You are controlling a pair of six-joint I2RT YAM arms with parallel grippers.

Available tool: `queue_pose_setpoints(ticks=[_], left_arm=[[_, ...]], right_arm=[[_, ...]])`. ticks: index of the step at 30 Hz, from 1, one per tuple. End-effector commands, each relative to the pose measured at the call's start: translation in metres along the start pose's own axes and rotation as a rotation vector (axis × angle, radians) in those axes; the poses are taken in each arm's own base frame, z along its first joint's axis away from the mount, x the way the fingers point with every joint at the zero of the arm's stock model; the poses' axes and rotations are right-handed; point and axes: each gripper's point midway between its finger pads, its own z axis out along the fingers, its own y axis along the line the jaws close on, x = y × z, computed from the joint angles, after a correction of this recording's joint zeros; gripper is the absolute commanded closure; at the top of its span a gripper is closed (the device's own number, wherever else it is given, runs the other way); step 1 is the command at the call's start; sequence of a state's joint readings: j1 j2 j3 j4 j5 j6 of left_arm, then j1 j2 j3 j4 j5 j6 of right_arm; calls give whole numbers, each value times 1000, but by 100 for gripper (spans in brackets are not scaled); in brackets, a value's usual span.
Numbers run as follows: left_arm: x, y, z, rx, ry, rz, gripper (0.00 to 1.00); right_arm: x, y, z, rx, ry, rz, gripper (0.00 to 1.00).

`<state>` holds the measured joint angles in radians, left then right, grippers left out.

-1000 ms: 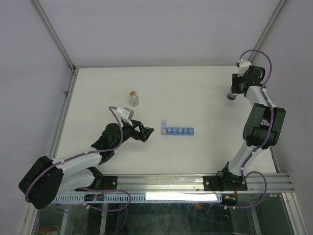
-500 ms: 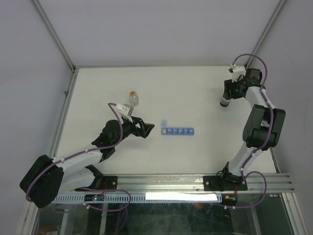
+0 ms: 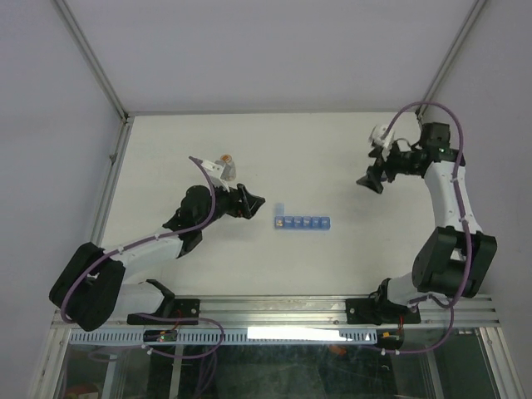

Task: Sort the pills into containers

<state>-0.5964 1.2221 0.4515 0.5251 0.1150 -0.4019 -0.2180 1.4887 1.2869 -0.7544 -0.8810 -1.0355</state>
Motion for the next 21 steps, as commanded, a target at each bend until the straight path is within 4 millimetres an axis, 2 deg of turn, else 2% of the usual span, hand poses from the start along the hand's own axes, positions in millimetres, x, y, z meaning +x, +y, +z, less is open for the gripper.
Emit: queue_pose_setpoints(ticks=[1,4,6,7,9,14,21], left_arm=[[-13,-2,21,50,29,-79,21],[-9,6,32,29,70,-104,24],[-8,12,39,2,91,-100,26],[2,19,44,-19,122,-101,27],[8,25,51,-42,147,-97,31],[22,40,70,-85,206,-87,52],[42,48,92,-68,284,-90,55]], right_arm=[[-16,154,17,-511,-279,-409,1],[1,178,47,-590,-185,-436,4],[6,181,67,-556,-144,-463,4],[7,180,77,-522,-119,-471,5],[6,179,95,-467,-93,-516,4],[16,183,126,-461,-5,-511,10],[39,190,150,-490,99,-484,17]])
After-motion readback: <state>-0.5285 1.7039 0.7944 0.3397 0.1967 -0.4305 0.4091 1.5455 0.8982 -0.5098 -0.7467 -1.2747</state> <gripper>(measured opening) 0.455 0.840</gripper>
